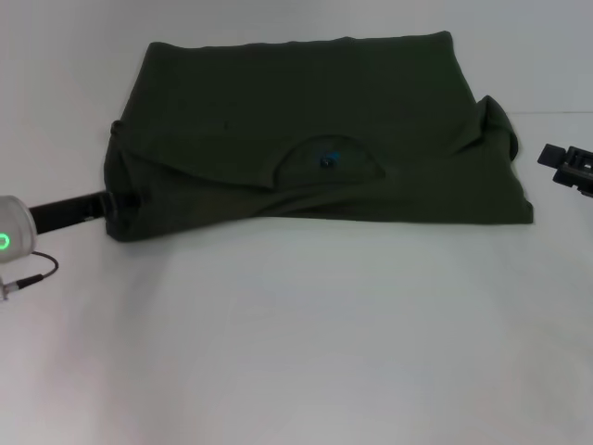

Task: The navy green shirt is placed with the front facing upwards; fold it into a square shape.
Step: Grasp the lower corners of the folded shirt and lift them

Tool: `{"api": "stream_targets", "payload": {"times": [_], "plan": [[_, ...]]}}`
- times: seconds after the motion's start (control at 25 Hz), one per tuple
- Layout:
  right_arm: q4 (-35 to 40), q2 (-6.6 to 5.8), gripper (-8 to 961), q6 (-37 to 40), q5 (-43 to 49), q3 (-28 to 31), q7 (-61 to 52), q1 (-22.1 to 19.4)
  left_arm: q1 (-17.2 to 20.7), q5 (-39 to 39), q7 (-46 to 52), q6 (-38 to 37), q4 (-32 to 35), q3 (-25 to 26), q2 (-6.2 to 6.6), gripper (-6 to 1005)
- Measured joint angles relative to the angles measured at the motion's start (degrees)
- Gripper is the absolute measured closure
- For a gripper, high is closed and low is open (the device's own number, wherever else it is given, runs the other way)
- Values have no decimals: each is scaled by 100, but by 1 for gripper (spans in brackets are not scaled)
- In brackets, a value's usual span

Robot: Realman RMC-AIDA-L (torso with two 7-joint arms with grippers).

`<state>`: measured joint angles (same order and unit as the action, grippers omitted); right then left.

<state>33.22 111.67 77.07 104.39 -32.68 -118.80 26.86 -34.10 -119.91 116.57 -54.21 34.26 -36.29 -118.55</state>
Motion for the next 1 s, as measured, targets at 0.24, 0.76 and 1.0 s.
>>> {"api": "stream_targets", "payload": {"times": [0.24,0.76,1.0], "plan": [[-17,14,247,7,4,5,-26,4,-62,-53,-10,300,-264,-118,-8,530],[-71,14,248,2,-16,15,-30,-57,-65,-156,12,489,-335,-118,-10,555],[-71,22,249,-9,-15,16,-30,-59,-115,-182,5,460,-428,-132,-18,567]]}}
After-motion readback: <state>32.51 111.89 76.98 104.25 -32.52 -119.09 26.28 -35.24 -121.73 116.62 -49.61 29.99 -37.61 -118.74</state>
